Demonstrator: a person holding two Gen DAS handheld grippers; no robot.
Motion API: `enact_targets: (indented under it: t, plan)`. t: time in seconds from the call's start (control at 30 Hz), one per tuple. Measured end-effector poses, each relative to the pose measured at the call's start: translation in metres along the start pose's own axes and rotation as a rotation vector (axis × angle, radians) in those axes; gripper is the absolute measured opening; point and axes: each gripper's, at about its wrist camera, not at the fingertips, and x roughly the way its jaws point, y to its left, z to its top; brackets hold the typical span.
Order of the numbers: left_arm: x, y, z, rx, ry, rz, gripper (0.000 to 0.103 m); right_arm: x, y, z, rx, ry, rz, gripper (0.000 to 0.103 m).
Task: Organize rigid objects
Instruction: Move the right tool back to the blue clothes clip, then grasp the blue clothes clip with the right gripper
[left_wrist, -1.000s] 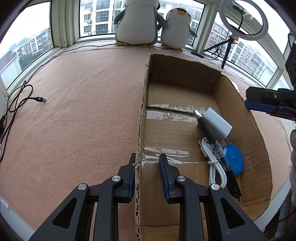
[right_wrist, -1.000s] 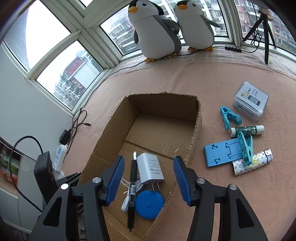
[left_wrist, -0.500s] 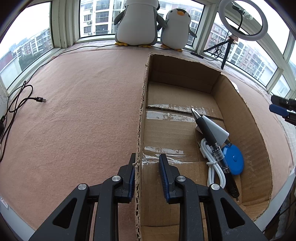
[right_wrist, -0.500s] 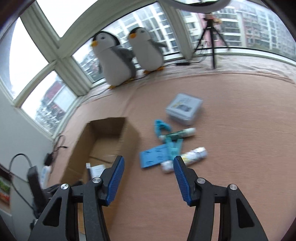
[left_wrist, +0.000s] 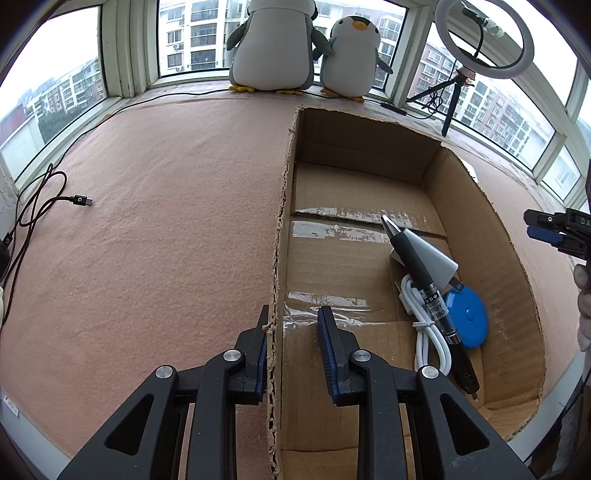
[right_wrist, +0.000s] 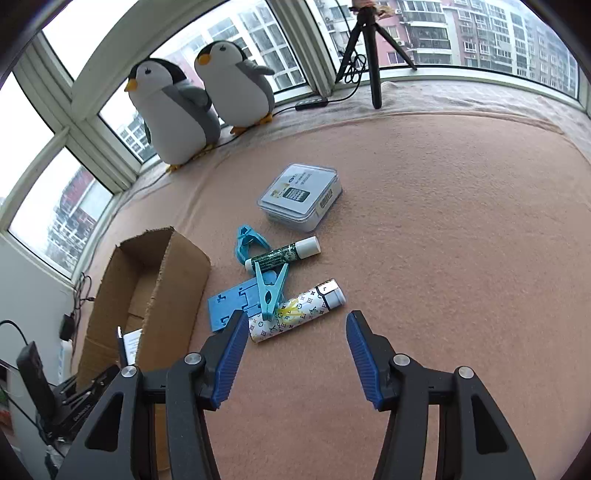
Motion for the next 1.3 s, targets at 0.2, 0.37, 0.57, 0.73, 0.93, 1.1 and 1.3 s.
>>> enact_targets:
  t: [0.2, 0.37, 0.57, 0.73, 0.93, 1.1, 1.3]
  plan:
    - [0.001, -0.001, 0.000, 0.004, 0.002, 0.002, 0.025, 0.022, 0.016, 0.010, -0.072, 0.042, -0.063, 0.051]
    - [0.001, -0.001, 0.000, 0.003, 0.002, 0.001, 0.025, 0.039, 0.024, 0.021, -0.098, 0.085, -0.077, 0.051]
    - [0.001, -0.001, 0.000, 0.004, 0.002, 0.001, 0.025, 0.056, 0.033, 0.029, -0.113, 0.123, -0.090, 0.047]
    - [0.001, -0.001, 0.000, 0.004, 0.001, 0.002, 0.025, 0.065, 0.037, 0.031, -0.121, 0.143, -0.106, 0.037]
    - [0.001, -0.001, 0.000, 0.004, 0.002, 0.002, 0.025, 0.072, 0.038, 0.031, -0.132, 0.156, -0.115, 0.023]
    - [0.001, -0.001, 0.000, 0.004, 0.002, 0.003, 0.025, 0.071, 0.037, 0.031, -0.124, 0.149, -0.120, 0.022]
    - [0.001, -0.001, 0.000, 0.003, 0.002, 0.002, 0.025, 0.060, 0.036, 0.026, -0.109, 0.127, -0.097, 0.022]
